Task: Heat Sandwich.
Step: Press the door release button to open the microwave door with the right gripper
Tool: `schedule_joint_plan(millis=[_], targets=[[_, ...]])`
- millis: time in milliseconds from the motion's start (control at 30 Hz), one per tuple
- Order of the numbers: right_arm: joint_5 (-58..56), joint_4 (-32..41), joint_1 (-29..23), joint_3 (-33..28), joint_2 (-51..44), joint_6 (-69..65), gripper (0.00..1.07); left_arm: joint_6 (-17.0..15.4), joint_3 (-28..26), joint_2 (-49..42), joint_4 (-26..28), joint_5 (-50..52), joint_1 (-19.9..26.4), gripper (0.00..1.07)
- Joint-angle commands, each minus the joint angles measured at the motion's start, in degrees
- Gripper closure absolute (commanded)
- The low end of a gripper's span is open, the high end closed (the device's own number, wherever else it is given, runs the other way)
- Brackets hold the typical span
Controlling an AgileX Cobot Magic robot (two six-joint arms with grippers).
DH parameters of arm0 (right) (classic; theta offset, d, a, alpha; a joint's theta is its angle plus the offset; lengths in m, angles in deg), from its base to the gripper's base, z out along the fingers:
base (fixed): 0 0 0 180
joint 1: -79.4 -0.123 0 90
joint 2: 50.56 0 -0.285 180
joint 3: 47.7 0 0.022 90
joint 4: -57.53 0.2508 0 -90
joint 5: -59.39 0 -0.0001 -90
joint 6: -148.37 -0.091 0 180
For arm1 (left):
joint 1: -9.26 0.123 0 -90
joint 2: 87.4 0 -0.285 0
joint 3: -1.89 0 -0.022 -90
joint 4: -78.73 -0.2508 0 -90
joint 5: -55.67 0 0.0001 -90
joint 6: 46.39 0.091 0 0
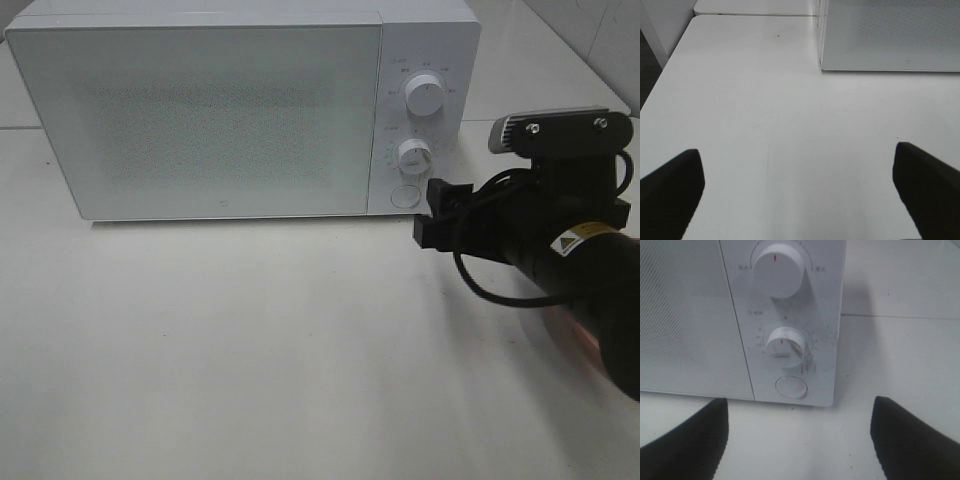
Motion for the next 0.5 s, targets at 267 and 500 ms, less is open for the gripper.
schedule_joint_plan(millis=[267, 500], targets=[[1.83, 5.90, -6.25, 0.00, 3.32, 0.69, 0.32, -0.06, 0.17, -1.49, 0.57, 0.29, -0.11, 0.10], [1.89, 5.90, -6.25, 0.00, 3.32, -2.01, 0.32, -0.06, 0.17, -1.49, 0.57, 0.29, -0.11, 0.10]])
